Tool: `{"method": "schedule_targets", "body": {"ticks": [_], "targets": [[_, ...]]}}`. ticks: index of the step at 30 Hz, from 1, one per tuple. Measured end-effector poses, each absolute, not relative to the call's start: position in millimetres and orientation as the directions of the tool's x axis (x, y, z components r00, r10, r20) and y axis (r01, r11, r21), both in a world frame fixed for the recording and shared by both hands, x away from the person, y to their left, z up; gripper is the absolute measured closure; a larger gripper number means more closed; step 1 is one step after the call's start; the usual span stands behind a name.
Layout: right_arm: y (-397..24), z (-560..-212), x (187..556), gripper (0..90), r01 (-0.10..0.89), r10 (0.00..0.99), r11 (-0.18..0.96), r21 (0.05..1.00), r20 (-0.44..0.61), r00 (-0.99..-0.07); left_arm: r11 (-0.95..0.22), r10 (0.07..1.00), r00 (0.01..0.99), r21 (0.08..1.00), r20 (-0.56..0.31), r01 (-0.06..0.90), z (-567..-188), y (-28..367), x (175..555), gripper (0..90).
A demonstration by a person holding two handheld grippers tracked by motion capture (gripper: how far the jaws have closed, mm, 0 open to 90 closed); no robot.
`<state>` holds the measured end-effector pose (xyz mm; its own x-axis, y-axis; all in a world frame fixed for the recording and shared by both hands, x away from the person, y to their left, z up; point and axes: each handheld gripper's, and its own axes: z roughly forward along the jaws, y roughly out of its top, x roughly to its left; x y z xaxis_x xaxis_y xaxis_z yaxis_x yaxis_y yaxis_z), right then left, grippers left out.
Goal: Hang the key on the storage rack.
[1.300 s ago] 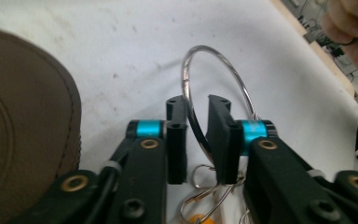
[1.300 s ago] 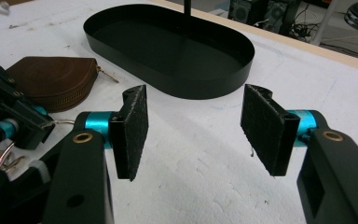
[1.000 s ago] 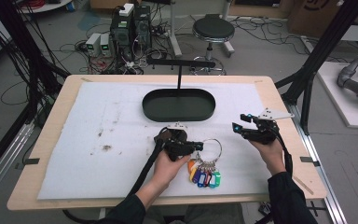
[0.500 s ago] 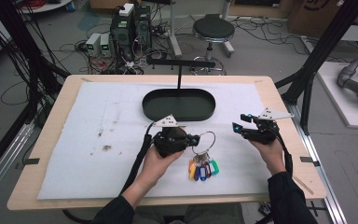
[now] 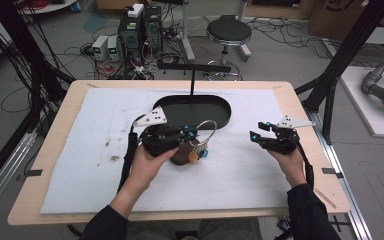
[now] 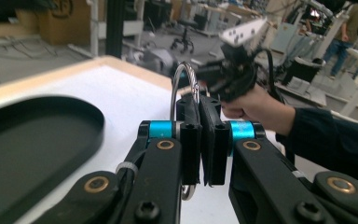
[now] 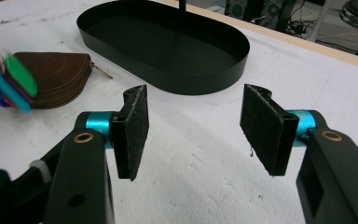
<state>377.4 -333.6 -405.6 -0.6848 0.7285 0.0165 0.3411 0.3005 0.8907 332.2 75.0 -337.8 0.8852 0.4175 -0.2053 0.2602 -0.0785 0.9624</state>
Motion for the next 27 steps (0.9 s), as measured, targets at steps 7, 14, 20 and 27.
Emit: {"method": "schedule_targets", "body": {"ticks": [7, 14, 20, 27], "targets": [[-333.8, -406.0, 377.8, 43.1, 0.343, 0.730, 0.299, 0.891, 0.018, -0.684, -0.033, 0.449, 0.874, 0.974, -0.185, 0.223, -323.3, 96.7, 332.1, 86.7], [-334.9, -406.4, 378.4, 43.0, 0.348, 0.732, 0.296, 0.889, 0.023, -0.681, -0.018, 0.503, 0.852, 0.984, -0.145, 0.179, -311.9, 121.0, 333.0, 86.8], [-335.2, -406.8, 379.2, 43.1, 0.353, 0.740, 0.291, 0.889, 0.025, -0.673, -0.021, 0.542, 0.830, 0.985, -0.133, 0.172, -307.5, 133.9, 342.4, 86.7], [-336.6, -407.1, 380.3, 43.1, 0.358, 0.751, 0.282, 0.890, 0.027, -0.660, -0.019, 0.568, 0.814, 0.987, -0.119, 0.158, -301.0, 142.7, 355.0, 86.7]]}}
